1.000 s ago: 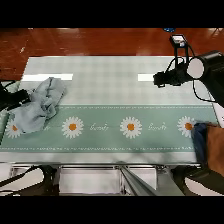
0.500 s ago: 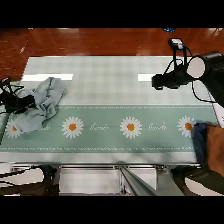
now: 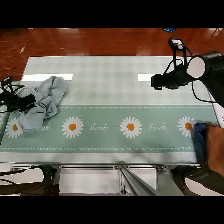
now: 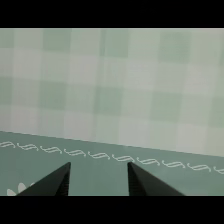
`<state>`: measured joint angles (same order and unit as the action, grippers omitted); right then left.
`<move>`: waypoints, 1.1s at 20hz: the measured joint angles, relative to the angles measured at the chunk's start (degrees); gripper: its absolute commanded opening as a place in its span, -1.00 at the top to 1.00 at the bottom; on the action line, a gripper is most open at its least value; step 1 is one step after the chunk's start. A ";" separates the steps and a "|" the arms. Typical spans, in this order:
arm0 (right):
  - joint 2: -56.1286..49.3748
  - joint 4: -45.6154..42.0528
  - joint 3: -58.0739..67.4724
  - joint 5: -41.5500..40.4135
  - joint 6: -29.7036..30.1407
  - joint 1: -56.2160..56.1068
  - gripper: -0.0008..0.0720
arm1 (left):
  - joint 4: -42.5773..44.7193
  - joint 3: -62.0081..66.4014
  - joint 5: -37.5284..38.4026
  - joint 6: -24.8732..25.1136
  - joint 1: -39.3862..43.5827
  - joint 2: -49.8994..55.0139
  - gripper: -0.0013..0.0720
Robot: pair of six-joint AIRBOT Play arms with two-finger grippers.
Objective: Fold the shirts.
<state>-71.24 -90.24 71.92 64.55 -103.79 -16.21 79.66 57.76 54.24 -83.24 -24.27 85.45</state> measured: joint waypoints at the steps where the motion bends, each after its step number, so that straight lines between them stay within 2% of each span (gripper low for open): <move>1: 0.00 -0.02 0.00 0.00 -0.02 0.00 -0.16 | -0.76 0.33 0.92 0.35 0.02 -0.20 0.89; 8: 0.00 -0.02 0.00 0.04 -0.17 0.00 -0.15 | -7.23 7.34 6.08 1.62 0.07 -4.96 0.89; 15: 5.16 -0.63 0.00 -1.86 -0.15 0.00 -0.14 | -25.09 16.57 7.28 7.72 0.44 -16.87 0.89; 22: 16.94 0.04 0.00 -2.99 1.36 0.00 -0.14 | -32.24 33.31 7.85 7.50 9.66 -25.05 0.89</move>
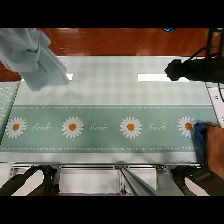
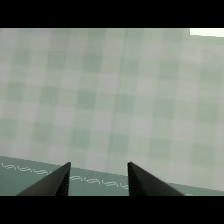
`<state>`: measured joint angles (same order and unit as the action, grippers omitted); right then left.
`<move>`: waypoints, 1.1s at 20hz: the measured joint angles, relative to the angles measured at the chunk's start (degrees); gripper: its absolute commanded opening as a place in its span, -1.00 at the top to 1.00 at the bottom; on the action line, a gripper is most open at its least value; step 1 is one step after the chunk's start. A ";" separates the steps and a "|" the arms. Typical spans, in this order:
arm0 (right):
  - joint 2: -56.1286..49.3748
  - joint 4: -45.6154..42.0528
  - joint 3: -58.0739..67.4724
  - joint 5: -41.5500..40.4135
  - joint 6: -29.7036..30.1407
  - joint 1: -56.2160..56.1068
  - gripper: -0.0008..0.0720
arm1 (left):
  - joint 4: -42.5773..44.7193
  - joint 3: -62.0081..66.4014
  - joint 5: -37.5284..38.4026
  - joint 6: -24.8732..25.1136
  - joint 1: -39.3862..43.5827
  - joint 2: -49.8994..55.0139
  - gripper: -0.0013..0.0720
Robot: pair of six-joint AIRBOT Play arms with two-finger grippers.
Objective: Fold the shirts.
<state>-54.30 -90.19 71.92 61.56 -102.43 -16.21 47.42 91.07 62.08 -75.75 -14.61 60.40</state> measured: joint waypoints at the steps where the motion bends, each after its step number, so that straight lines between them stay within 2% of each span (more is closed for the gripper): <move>1: 1.60 0.00 0.00 0.00 0.20 0.00 -0.14 | -0.28 2.45 -0.13 -0.55 1.79 -0.33 0.89; 5: 7.34 0.02 0.00 -0.11 0.59 0.00 -0.14 | -0.74 8.59 -1.75 -3.63 9.27 -0.96 0.89; 9: 10.58 0.04 0.00 -0.09 0.72 0.00 -0.14 | -1.01 5.97 -4.83 -5.75 19.32 -1.18 0.89; 13: 11.63 -1.86 0.00 0.37 0.22 0.00 -0.14 | -1.01 -5.60 -9.66 -6.86 31.65 -1.49 0.89; 16: 11.87 -8.81 0.00 3.37 -3.26 0.00 -0.14 | -1.09 -16.57 -13.25 -7.63 37.86 -1.68 0.89; 22: 11.93 -15.32 -1.86 8.57 -6.32 0.00 -0.14 | -0.94 -37.38 -16.57 -8.72 41.46 0.07 0.89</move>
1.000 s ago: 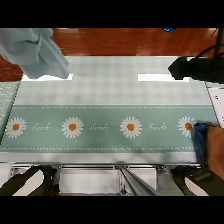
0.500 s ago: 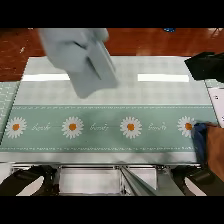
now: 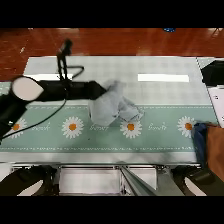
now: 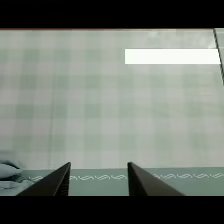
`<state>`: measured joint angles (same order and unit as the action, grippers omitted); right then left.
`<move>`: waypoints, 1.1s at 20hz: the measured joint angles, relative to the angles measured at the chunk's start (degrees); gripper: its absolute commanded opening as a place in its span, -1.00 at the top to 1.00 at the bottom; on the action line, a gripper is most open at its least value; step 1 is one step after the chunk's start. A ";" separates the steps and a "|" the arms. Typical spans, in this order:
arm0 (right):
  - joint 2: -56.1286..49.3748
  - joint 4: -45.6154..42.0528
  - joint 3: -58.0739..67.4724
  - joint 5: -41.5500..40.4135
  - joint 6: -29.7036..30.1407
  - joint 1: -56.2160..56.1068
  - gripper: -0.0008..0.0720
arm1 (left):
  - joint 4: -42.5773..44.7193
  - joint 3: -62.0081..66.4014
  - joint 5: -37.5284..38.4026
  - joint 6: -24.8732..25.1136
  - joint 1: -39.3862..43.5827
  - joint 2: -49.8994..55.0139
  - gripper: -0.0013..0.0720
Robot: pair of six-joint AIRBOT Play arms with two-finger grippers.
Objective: Fold the shirts.
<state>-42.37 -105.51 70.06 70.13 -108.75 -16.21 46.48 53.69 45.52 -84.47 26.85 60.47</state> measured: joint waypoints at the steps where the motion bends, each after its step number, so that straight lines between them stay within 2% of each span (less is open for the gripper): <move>1: 0.00 -0.28 -1.09 0.17 -0.35 0.00 -0.14 | -0.02 -2.47 -0.46 -0.02 0.15 0.81 0.89; 2: 0.00 -0.33 -2.38 0.20 -0.61 0.00 -0.14 | 0.00 -4.28 -0.55 -0.02 0.20 1.62 0.88; 3: 0.00 -0.33 -3.98 0.04 -0.90 0.00 -0.14 | 0.11 -5.70 -0.57 -0.02 0.13 2.58 0.59; 4: 0.00 -0.33 -5.70 -0.31 -1.22 0.00 -0.14 | 0.11 -6.64 -0.55 -0.02 -0.22 3.37 -0.25; 5: 0.00 -0.33 -7.32 -0.63 -1.49 0.00 -0.14 | -0.02 -7.34 -0.07 -0.02 -0.94 4.09 -0.41; 8: -0.59 -0.72 -9.97 -1.88 -1.64 0.44 -0.15 | 0.48 -6.62 4.28 0.09 -6.51 5.14 -0.41; 11: -1.42 -1.57 -6.36 -2.75 1.97 4.98 -0.15 | 0.83 -1.27 12.37 2.25 -17.53 4.55 -0.41; 15: -1.88 -3.02 -3.72 -2.73 5.77 24.48 -0.15 | 1.22 1.68 19.06 5.05 -33.79 0.24 -0.41; 17: -1.99 5.03 -7.80 -3.06 9.22 36.44 -0.14 | 1.46 -2.21 21.59 6.64 -38.53 -1.33 -0.41; 18: -2.03 12.24 -11.32 -3.78 12.02 41.03 -0.15 | 1.03 -5.27 22.10 8.07 -39.69 -1.51 -0.41; 22: -3.58 39.80 -25.55 -5.84 24.79 46.69 -0.14 | -4.13 -17.49 23.93 17.46 -38.29 1.11 -0.41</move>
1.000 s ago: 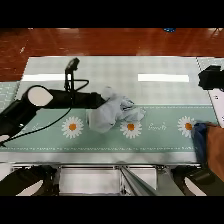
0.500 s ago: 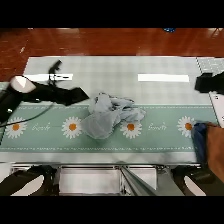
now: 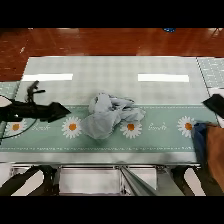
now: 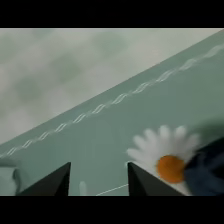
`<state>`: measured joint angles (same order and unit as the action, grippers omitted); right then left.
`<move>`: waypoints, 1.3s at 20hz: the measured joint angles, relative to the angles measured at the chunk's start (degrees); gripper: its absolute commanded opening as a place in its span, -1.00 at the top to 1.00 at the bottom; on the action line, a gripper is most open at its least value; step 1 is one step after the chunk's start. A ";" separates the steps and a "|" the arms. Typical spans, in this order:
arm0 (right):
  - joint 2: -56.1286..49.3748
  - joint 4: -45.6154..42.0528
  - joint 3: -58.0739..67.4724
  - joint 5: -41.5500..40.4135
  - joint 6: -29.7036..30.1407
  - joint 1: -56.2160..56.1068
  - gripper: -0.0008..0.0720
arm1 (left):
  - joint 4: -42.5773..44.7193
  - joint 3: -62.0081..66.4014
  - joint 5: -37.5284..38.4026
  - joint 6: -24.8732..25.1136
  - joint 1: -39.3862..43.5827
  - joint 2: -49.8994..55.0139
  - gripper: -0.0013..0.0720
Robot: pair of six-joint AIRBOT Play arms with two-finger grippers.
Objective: Fold the shirts.
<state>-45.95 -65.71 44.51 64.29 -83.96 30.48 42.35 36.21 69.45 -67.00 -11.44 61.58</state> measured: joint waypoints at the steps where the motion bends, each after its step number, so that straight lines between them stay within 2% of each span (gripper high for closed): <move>1: -1.03 4.00 -2.32 0.04 2.14 -0.48 -0.15 | -1.38 -1.95 0.33 2.51 1.25 1.07 -0.41; 4: -4.28 10.60 -5.88 0.63 5.70 -3.39 -0.14 | -5.20 -5.33 0.11 8.26 6.56 4.63 -0.41; 6: -6.05 12.76 -6.93 0.63 6.80 -5.66 -0.15 | -6.43 -6.27 -1.97 9.86 10.25 6.84 -0.41; 9: -8.66 14.60 -7.67 0.37 7.61 -9.40 -0.14 | -7.43 -6.60 -6.51 10.12 15.39 9.68 -0.41; 12: -11.58 15.32 -7.91 -0.42 7.87 -13.11 -0.14 | -8.35 -6.01 -10.03 7.91 18.47 11.28 -0.40; 13: -12.55 15.45 -7.98 -1.03 7.87 -14.32 -0.14 | -8.61 -5.73 -11.23 6.93 19.12 11.65 -0.15; 14: -13.38 15.61 -8.02 -1.66 7.78 -15.28 -0.15 | -8.55 -5.35 -13.03 6.23 19.76 12.00 0.52; 15: -14.19 15.80 -8.02 -2.58 7.50 -16.20 -0.14 | -7.85 -5.01 -14.32 5.62 20.13 12.35 0.86; 26: -25.11 21.46 -8.07 -8.74 6.95 -26.67 -0.14 | -8.50 -2.23 -16.55 3.80 21.20 13.03 0.89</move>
<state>-71.07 -44.25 36.45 55.55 -77.01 3.81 33.85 33.98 52.90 -63.20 9.76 74.61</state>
